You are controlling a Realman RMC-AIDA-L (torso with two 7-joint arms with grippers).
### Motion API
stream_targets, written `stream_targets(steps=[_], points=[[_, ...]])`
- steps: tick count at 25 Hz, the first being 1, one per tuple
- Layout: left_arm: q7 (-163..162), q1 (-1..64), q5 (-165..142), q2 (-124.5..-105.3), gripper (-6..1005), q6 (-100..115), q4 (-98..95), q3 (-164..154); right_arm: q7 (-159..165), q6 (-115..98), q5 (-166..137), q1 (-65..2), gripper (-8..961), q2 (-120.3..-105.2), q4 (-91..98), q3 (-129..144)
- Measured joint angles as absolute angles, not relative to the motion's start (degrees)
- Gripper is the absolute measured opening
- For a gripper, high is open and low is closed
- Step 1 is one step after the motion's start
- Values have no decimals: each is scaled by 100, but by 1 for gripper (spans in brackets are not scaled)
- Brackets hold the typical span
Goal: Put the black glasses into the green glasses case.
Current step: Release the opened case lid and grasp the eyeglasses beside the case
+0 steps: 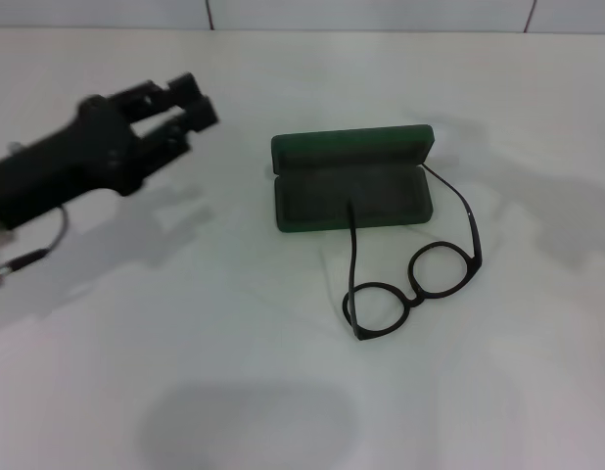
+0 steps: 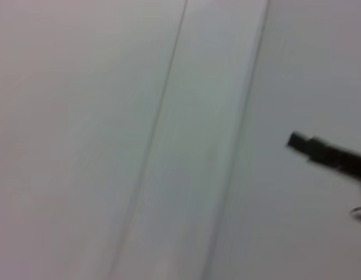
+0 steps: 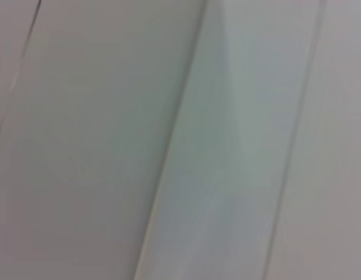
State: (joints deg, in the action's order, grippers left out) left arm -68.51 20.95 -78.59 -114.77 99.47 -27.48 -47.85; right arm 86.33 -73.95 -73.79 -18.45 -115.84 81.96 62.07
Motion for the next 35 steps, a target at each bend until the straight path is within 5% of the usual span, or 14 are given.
stream_targets(steps=[7,13,19,35], points=[[-8336,1754,-8038,-11278,411,10501,-3738,-4793,8635,-8580,-6772,-1640,339,-11575,7485,5238],[-8408,1721,-8699,-11504,411,10698,-3722,-4805,8765,-9363,-6585,-1270,339,-11576,7132,4870],[-7826,1704,-9249,-11951,444,10228,-3540,-4807,8754,-9898,-6585,-1152,339,-11585,6713,4883],[-7009,2118,-9484,-11985,495,9470,-2337,-5043,8653,-10209,-6631,-1079,339,-11566,6471,4822]])
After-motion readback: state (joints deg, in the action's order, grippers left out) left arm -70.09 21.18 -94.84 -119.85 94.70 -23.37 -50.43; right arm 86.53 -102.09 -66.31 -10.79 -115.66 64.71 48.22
